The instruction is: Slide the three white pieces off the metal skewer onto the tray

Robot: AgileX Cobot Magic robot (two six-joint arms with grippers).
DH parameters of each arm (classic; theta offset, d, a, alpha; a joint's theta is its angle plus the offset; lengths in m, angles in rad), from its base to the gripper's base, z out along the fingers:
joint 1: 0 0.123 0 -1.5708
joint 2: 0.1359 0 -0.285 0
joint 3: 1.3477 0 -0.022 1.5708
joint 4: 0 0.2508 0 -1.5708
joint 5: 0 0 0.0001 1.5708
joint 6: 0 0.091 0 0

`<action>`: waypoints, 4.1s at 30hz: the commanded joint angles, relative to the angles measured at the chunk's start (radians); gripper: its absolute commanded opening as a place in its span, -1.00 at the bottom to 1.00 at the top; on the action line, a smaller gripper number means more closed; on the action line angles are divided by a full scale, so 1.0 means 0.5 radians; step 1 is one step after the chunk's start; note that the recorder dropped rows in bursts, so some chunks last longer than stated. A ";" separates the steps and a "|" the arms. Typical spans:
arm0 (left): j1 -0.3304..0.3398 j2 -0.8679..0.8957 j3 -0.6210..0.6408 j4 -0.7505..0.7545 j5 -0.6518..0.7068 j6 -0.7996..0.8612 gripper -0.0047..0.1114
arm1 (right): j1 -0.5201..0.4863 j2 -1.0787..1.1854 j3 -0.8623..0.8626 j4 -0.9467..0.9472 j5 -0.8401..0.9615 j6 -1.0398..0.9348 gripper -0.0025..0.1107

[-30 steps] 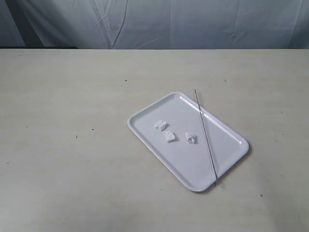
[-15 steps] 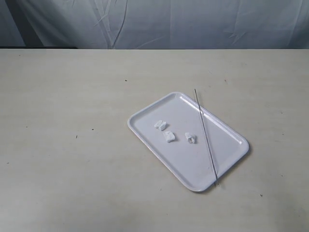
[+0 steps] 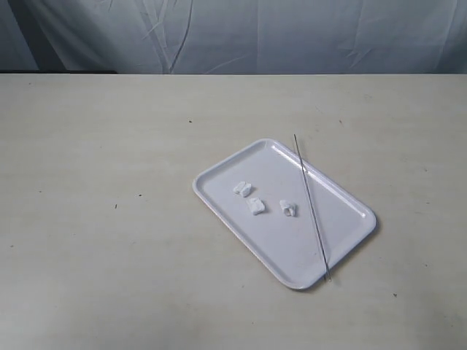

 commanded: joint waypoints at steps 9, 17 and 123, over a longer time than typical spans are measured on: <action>-0.001 -0.010 0.008 -0.189 0.284 0.186 -0.92 | -0.012 -0.013 0.003 -0.137 0.046 0.184 -0.97; -0.001 -0.010 0.008 -0.188 0.532 0.383 -0.92 | -0.012 -0.013 0.003 -0.275 0.050 0.184 -0.97; -0.001 -0.010 0.008 -0.132 0.535 0.287 -0.92 | -0.117 -0.013 0.003 -0.170 0.050 0.184 -0.97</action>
